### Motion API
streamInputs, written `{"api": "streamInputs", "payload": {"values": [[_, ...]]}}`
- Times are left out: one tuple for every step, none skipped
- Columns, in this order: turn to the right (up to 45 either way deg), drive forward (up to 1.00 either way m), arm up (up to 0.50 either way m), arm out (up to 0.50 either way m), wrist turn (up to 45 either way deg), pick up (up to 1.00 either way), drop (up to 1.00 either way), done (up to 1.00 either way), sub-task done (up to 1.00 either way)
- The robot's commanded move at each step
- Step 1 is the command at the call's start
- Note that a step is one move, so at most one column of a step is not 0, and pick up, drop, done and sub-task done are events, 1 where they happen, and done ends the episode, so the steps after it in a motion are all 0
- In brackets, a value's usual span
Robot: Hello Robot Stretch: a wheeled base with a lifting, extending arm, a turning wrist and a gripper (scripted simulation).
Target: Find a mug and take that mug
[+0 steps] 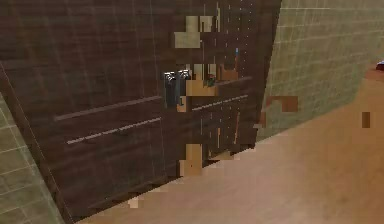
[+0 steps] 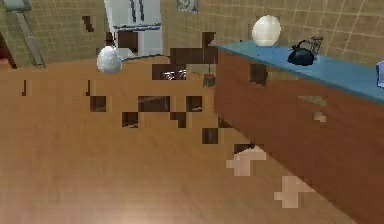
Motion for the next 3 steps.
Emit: {"api": "streamInputs", "payload": {"values": [[45.0,0.0,0.0,0.0,0.0,0.0,0.0,0.0,0.0],[45.0,0.0,0.0,0.0,0.0,0.0,0.0,0.0,0.0],[45.0,0.0,0.0,0.0,0.0,0.0,0.0,0.0,0.0]]}}
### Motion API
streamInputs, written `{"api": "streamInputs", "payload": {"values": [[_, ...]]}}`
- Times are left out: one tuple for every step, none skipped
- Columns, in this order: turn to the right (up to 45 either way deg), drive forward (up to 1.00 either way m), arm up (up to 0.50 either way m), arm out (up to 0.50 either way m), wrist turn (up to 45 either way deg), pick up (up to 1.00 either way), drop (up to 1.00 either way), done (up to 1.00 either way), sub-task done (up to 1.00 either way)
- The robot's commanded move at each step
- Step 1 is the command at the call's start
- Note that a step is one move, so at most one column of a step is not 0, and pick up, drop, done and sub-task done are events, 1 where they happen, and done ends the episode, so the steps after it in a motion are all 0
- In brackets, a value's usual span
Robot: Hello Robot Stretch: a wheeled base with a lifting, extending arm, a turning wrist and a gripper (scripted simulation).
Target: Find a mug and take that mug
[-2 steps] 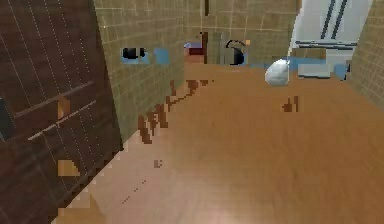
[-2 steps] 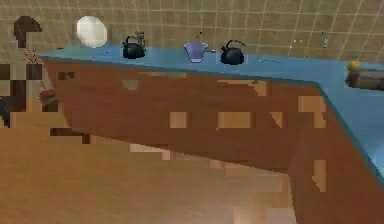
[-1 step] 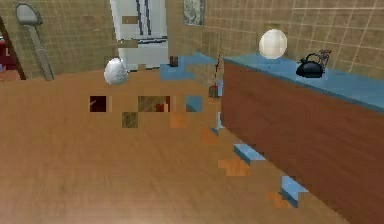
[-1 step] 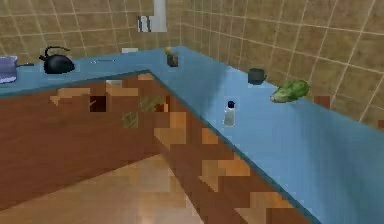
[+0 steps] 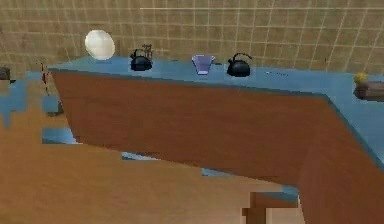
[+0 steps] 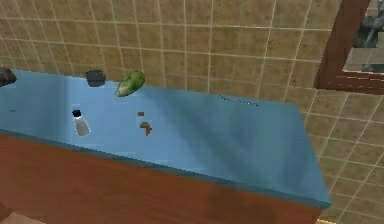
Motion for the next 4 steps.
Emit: {"api": "streamInputs", "payload": {"values": [[18.0,0.0,0.0,0.0,0.0,0.0,0.0,0.0,0.0],[0.0,0.55,0.0,0.0,0.0,0.0,0.0,0.0,0.0],[-18.0,0.0,0.0,0.0,0.0,0.0,0.0,0.0,0.0],[45.0,0.0,0.0,0.0,0.0,0.0,0.0,0.0,0.0]]}}
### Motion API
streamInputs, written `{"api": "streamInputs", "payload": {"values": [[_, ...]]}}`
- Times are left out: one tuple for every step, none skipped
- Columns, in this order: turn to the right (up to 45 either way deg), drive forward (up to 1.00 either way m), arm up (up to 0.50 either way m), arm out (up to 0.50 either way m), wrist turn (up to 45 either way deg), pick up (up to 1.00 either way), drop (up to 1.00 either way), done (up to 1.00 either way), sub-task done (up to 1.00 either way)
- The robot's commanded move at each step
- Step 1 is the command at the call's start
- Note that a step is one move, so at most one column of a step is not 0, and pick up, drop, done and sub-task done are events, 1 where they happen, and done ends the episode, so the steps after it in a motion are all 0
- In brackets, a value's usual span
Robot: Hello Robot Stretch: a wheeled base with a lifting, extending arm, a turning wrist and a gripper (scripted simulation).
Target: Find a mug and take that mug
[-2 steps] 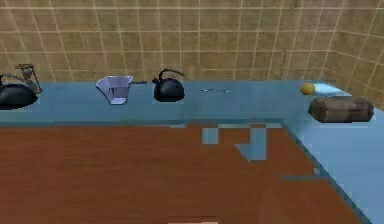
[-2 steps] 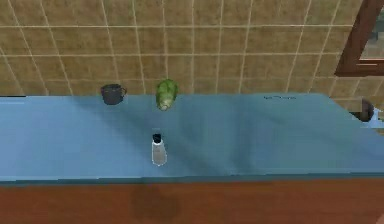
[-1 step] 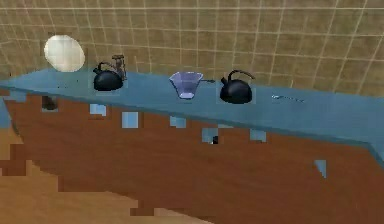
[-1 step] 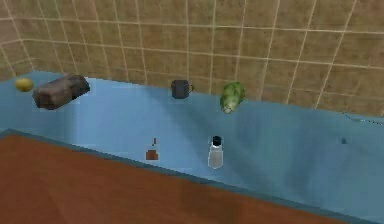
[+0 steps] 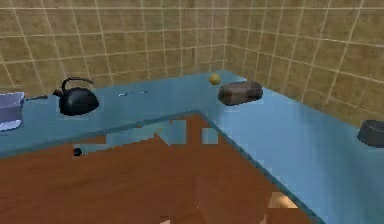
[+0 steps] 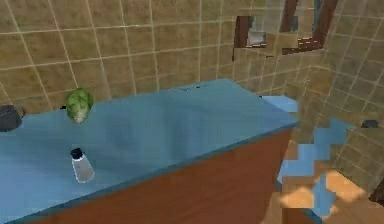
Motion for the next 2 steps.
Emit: {"api": "streamInputs", "payload": {"values": [[36.0,0.0,0.0,0.0,0.0,0.0,0.0,0.0,0.0],[0.0,0.2,0.0,0.0,0.0,0.0,0.0,0.0,0.0]]}}
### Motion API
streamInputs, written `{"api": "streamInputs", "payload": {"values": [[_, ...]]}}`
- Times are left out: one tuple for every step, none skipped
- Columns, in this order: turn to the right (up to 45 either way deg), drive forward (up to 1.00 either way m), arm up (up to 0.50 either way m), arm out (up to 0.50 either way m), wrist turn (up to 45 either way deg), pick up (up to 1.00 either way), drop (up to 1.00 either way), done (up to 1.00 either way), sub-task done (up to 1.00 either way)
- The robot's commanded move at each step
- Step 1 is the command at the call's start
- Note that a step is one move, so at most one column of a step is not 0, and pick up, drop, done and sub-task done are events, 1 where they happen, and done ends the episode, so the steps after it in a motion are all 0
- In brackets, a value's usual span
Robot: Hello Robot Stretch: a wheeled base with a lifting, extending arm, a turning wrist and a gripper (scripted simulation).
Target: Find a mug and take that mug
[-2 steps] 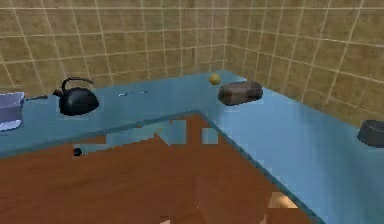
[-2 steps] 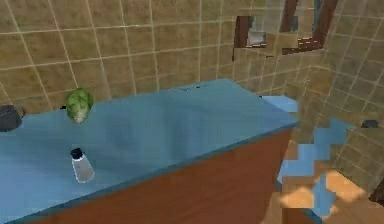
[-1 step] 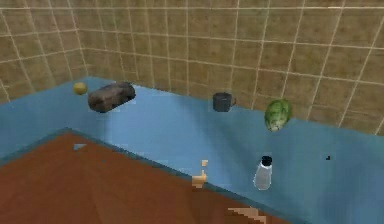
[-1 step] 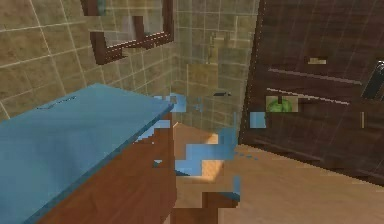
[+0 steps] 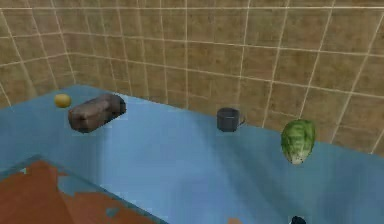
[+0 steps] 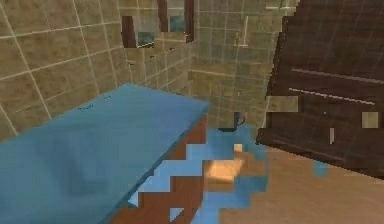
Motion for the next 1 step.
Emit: {"api": "streamInputs", "payload": {"values": [[-45.0,0.0,0.0,0.0,0.0,0.0,0.0,0.0,0.0]]}}
